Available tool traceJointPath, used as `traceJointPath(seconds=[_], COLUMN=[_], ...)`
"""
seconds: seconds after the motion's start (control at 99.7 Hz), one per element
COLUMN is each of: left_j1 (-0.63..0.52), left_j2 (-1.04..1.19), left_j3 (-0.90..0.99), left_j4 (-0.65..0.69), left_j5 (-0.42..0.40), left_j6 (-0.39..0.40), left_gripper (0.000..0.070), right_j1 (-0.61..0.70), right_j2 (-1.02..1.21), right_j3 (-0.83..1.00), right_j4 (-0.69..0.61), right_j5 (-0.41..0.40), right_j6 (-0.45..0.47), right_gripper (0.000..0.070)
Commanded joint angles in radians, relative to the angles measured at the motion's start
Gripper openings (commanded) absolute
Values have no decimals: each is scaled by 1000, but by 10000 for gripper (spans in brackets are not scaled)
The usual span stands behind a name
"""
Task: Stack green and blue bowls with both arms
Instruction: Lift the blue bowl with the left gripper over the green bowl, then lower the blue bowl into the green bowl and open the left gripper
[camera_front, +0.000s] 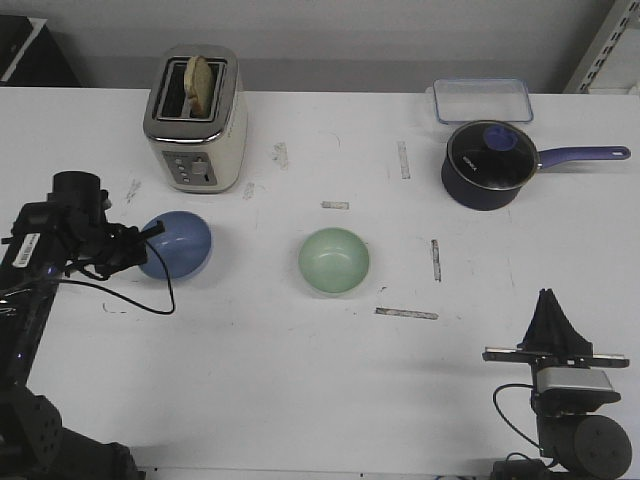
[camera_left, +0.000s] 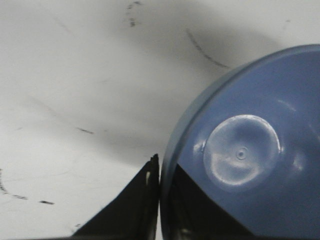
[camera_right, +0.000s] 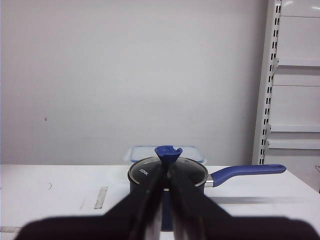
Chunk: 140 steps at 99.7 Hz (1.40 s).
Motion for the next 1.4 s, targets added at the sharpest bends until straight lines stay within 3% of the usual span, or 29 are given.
traceJointPath(seconds=[0.0,0.261,0.431,0.572,0.762,1.043,1.174,1.304,1.394], left_j1=[-50,-321,-463,-547,-626,-640,-640,-643,-645], left_j2=[12,61,149,219,280,299,299,286,266], left_j3=[42,143,220,257,257,257,257,257,257], left_j4=[5,105,175,224,275,274,261,261,261], left_j5=[9,30,108,114,114,114,114,138,138], left_j6=[-78,-214,-221,-221,-220,-220,-220,-222,-224], left_gripper=[0,0,0,0,0,6,132,144,229], right_j1=[1,1,1,1,1,1,1,1,1], right_j2=[-1,-1,-1,-1,-1,-1,-1,-1,-1], right_j3=[5,5,5,5,5,5,5,5,5], right_j4=[11,11,11,11,11,11,11,11,11], right_j5=[0,0,0,0,0,1,0,0,0], right_j6=[-4,-4,-4,-4,-4,-4,-4,-4,-4], right_gripper=[7,7,7,7,7,7,7,7,7])
